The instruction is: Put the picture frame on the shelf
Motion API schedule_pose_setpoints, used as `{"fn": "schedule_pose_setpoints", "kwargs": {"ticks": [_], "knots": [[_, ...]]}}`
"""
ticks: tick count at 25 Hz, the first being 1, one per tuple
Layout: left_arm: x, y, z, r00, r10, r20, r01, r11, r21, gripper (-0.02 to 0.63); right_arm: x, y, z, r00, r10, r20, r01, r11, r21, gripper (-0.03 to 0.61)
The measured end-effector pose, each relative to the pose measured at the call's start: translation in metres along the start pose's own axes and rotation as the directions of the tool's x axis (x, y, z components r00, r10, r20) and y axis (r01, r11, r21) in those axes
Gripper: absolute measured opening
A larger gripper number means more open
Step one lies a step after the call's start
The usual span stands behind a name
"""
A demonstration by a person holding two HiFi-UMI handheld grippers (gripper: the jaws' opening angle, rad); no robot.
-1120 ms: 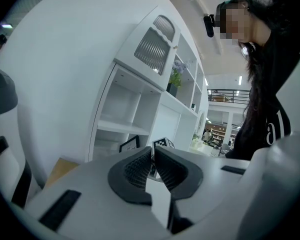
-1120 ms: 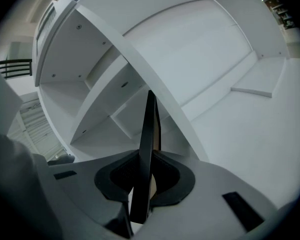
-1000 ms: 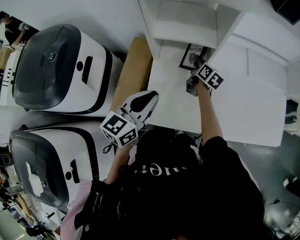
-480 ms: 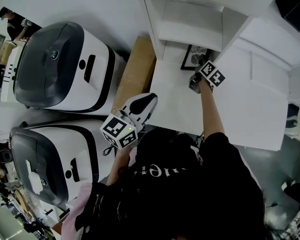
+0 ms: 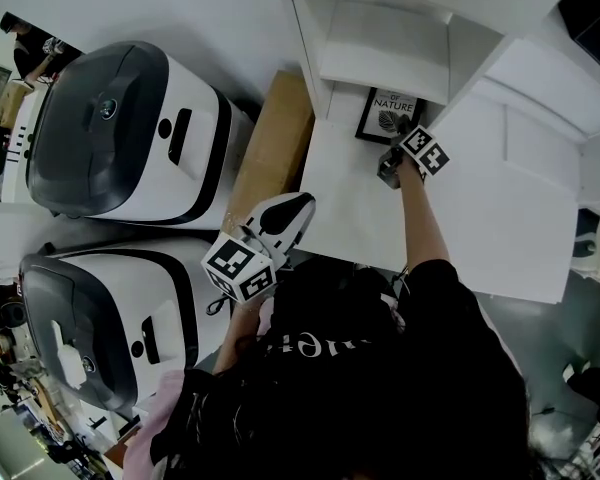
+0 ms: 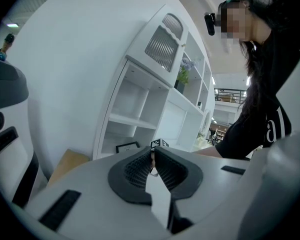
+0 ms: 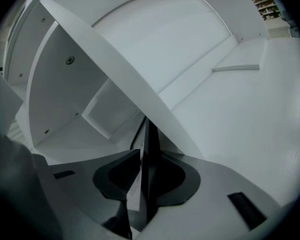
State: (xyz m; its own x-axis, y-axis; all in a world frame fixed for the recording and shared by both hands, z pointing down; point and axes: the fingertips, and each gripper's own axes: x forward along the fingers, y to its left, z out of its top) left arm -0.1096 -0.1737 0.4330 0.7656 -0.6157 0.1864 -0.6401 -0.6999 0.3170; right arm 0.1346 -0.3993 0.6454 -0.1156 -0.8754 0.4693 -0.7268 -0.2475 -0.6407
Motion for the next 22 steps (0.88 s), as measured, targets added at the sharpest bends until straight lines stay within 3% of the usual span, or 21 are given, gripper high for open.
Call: {"fn": "schedule_pose_setpoints", "kwargs": {"ticks": [5,8,11,14,19,22], "knots": [[-0.004,0.005,-0.003,1.000,0.014,-0.007,-0.014,1.000,-0.004,0.029,0.007,-0.012,-0.010,0.999,-0.035,-0.009,0.034,0.999,-0.016,0.142],[-0.009,0.010,-0.005,1.000,0.030,-0.009,-0.030,0.999,-0.009,0.029,0.009,-0.020,-0.021,0.993,-0.105,-0.059,0.098,0.990,-0.103,0.179],[-0.013,0.013,-0.008,0.999,0.042,-0.010,-0.043,0.999,-0.015,0.029,0.011,-0.019,-0.025,0.989,-0.127,-0.069,0.110,0.972,-0.208,0.189],[-0.017,0.014,-0.009,0.999,0.046,-0.009,-0.047,0.999,-0.019,0.029,0.013,-0.017,-0.025,0.987,-0.143,-0.076,0.119,0.960,-0.255,0.193],[-0.021,0.016,-0.011,0.999,0.049,-0.012,-0.049,0.999,-0.020,0.029,0.017,-0.010,-0.034,0.972,-0.185,-0.144,0.111,0.903,-0.416,0.230],[-0.023,0.016,-0.014,0.998,0.053,-0.018,-0.053,0.998,-0.015,0.029,0.016,-0.007,-0.034,0.968,-0.196,-0.159,0.104,0.883,-0.459,0.245]]}}
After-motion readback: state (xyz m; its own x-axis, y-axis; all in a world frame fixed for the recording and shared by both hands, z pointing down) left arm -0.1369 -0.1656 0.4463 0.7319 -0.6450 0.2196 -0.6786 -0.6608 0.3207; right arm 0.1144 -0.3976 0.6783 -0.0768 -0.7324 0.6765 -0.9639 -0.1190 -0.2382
